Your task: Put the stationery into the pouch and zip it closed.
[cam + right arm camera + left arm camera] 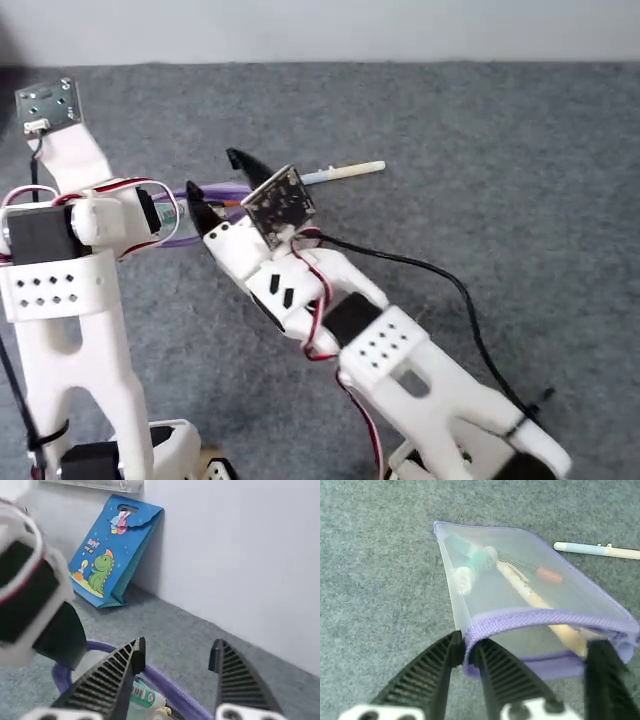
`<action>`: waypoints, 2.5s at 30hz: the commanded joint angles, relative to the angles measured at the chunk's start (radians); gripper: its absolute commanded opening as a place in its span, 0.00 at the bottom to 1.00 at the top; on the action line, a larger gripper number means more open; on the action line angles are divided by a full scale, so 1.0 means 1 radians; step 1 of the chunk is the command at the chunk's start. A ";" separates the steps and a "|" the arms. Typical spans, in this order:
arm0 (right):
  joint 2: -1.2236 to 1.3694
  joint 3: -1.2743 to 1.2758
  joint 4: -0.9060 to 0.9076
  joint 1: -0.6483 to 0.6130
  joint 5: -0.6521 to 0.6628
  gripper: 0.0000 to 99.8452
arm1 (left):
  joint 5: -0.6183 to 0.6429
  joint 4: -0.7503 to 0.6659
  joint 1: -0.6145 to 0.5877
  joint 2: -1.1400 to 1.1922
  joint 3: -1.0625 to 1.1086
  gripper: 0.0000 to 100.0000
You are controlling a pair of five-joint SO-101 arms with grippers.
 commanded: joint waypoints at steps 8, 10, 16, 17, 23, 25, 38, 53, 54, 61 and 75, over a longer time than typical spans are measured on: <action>-0.219 -0.032 0.214 0.176 0.006 0.13 | 0.002 -0.015 0.006 -0.003 -0.045 0.01; -0.197 -0.060 0.249 0.249 -0.048 0.11 | 0.002 -0.015 0.006 -0.003 -0.045 0.01; -0.056 -0.229 0.510 0.381 -0.210 0.01 | 0.002 -0.017 0.006 -0.003 -0.045 0.01; -0.038 -0.264 0.556 0.387 -0.232 0.02 | 0.002 -0.015 0.006 -0.003 -0.045 0.01; 0.077 -0.422 0.719 0.420 -0.255 0.01 | 0.002 -0.012 0.005 -0.011 -0.045 0.01; 0.148 -0.443 0.725 0.438 -0.206 0.01 | 0.002 -0.012 0.005 -0.011 -0.045 0.01; 0.697 -0.918 1.023 0.473 0.245 0.01 | 0.002 -0.011 0.005 -0.012 -0.045 0.01; 1.262 -1.439 1.170 0.455 0.819 0.37 | 0.002 -0.011 0.005 -0.012 -0.045 0.01; 1.290 -1.468 1.170 0.453 0.844 0.37 | 0.002 -0.011 0.005 -0.012 -0.045 0.01; 1.495 -1.737 1.170 0.443 0.924 0.37 | 0.002 -0.011 0.005 -0.012 -0.045 0.01; 1.880 -2.131 1.179 0.371 0.954 0.35 | 0.000 -0.011 0.005 -0.005 -0.045 0.01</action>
